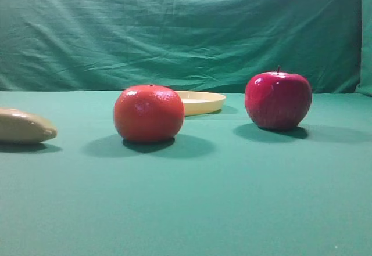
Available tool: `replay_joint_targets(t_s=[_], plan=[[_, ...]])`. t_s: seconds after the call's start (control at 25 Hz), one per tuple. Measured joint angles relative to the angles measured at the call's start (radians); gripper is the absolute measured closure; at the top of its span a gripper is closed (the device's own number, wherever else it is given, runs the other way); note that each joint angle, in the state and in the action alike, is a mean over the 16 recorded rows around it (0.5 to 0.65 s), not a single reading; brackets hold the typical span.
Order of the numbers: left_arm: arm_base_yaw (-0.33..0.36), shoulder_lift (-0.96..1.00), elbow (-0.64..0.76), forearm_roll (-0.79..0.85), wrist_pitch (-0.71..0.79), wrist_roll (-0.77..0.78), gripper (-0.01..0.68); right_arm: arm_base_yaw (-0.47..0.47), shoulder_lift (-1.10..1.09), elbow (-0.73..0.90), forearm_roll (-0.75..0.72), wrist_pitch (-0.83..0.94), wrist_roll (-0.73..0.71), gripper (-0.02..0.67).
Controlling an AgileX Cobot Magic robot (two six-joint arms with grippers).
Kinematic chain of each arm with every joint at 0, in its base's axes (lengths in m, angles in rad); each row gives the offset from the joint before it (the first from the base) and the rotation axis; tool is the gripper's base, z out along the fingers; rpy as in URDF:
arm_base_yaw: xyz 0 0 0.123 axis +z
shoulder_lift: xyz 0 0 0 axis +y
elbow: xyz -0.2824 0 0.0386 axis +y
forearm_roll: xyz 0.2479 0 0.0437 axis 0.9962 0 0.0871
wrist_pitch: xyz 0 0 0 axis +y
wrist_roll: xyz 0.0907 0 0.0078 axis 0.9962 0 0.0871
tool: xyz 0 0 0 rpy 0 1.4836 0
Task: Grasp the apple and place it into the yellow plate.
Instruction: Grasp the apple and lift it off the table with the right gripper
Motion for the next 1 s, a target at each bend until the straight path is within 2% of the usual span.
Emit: replay_joint_targets(t_s=[1.0], plan=[[0.0,0.0,0.0,0.0,0.0,0.0,0.516,0.0,0.0,0.0,-0.001,0.0,0.0,0.649]])
